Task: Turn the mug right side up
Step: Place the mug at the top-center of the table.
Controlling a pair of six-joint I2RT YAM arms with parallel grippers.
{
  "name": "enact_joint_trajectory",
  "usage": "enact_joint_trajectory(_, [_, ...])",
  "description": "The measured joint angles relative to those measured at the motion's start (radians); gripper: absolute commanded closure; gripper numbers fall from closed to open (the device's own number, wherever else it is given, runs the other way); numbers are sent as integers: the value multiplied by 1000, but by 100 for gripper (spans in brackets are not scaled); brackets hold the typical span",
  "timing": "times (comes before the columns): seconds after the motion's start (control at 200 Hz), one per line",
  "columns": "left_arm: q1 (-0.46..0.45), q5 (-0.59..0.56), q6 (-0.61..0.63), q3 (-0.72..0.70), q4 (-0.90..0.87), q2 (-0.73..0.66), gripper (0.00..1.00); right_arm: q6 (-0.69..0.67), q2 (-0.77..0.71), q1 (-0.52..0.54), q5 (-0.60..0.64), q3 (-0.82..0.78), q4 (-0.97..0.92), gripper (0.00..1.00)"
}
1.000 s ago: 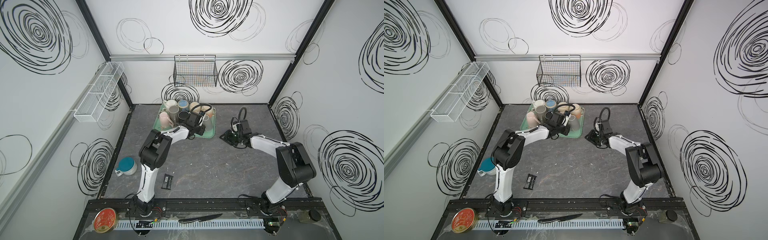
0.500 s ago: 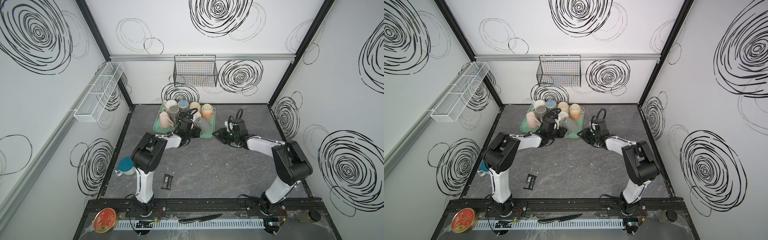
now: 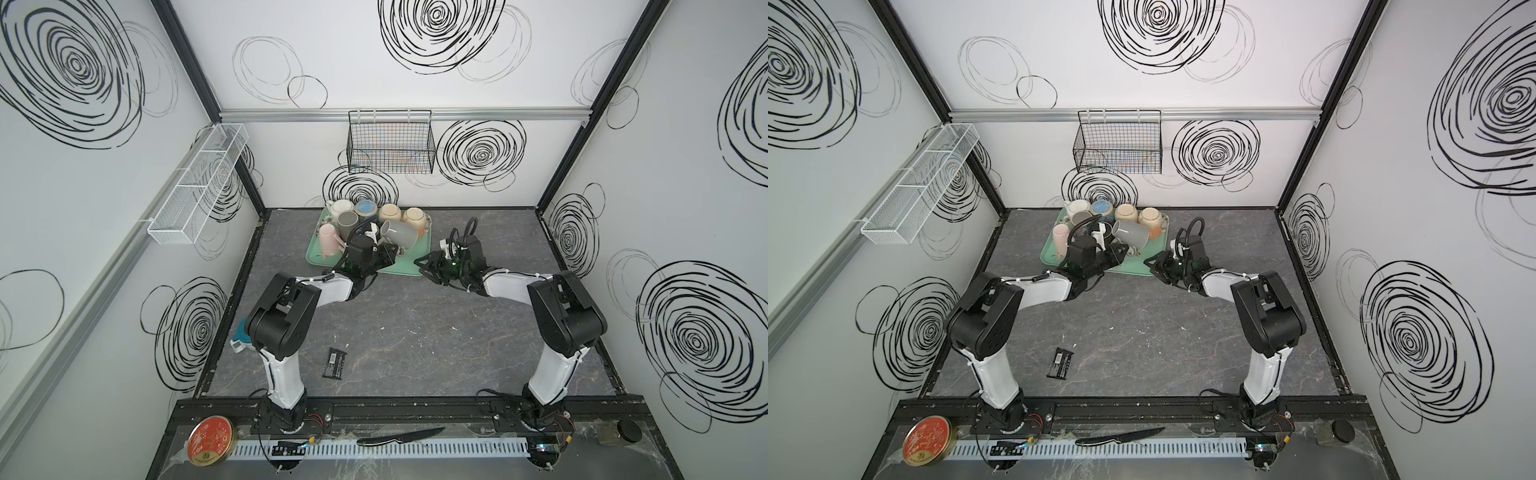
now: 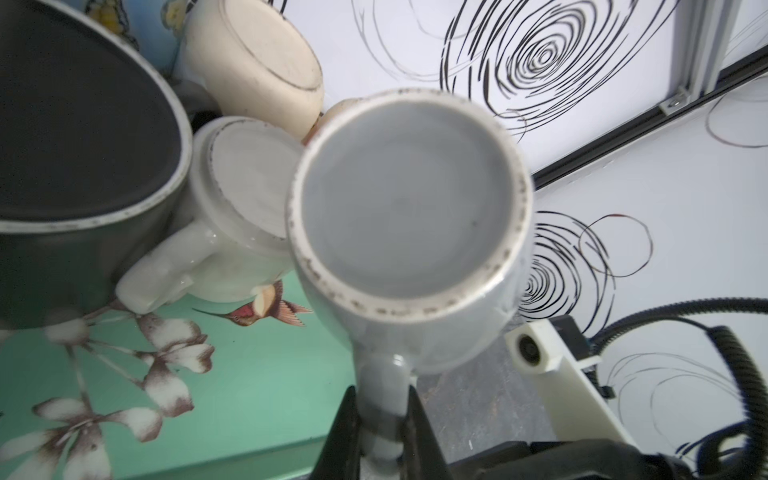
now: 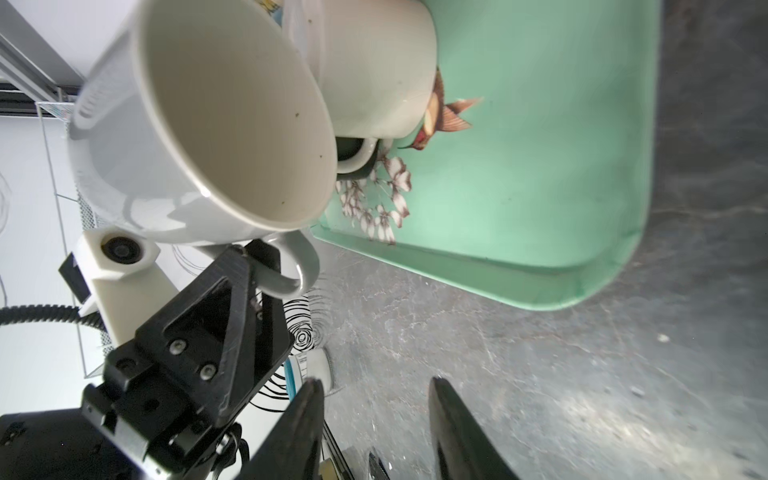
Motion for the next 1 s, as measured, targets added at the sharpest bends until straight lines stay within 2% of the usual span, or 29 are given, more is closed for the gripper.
enact_joint_trajectory(0.325, [-1,12,-145,-28,127,-49,100,46,35,6,-30,120,62,53])
enact_joint_trajectory(0.716, [-6,31,-241,-59,185,-49,100,63,46,8,-61,157,93,55])
enact_joint_trajectory(1.001, [-8,37,-317,-93,285,-50,100,75,75,7,-111,225,111,70])
